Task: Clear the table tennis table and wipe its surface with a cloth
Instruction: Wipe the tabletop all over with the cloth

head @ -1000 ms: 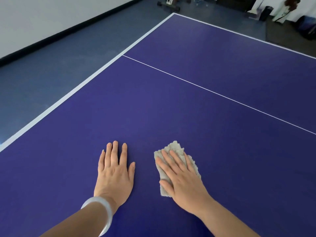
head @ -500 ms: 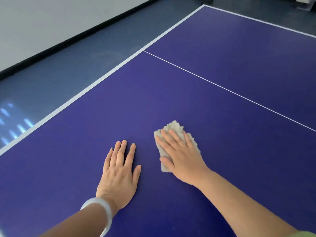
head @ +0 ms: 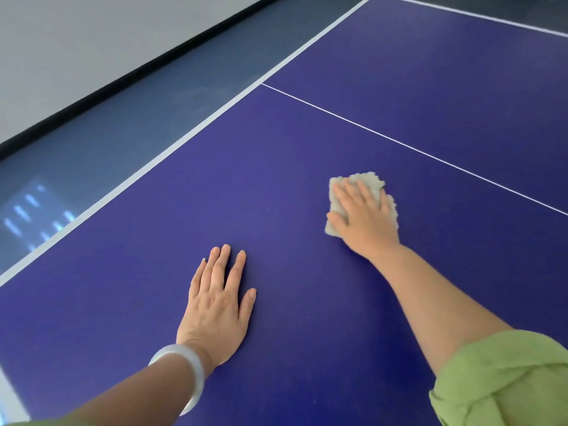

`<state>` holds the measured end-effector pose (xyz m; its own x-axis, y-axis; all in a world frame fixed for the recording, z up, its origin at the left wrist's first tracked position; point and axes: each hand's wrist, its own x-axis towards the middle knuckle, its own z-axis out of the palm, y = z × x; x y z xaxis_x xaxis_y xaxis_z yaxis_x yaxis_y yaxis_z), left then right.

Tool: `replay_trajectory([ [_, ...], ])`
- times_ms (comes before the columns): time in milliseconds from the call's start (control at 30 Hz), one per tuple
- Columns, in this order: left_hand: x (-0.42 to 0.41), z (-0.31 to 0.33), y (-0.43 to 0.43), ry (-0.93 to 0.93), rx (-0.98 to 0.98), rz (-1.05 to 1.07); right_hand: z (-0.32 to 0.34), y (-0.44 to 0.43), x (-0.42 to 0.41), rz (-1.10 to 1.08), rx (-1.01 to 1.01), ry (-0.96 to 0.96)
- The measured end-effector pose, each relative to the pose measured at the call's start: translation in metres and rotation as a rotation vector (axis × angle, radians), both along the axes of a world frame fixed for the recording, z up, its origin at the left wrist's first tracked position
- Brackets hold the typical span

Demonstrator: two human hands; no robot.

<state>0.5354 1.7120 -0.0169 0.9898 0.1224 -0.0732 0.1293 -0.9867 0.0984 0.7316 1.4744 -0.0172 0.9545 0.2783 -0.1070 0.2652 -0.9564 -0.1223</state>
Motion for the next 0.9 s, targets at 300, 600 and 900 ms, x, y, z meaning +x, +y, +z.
replay_trajectory([
  [300,0.000,-0.003,-0.001,0.006,0.000,-0.010,-0.012,-0.069,-0.158,-0.036,-0.034,-0.039],
  [600,0.001,-0.007,0.000,-0.023,-0.013,-0.046,-0.002,0.044,-0.193,-0.109,0.013,0.006],
  [900,0.000,-0.012,0.007,-0.016,-0.020,-0.105,-0.004,-0.059,-0.313,-1.106,0.030,-0.031],
])
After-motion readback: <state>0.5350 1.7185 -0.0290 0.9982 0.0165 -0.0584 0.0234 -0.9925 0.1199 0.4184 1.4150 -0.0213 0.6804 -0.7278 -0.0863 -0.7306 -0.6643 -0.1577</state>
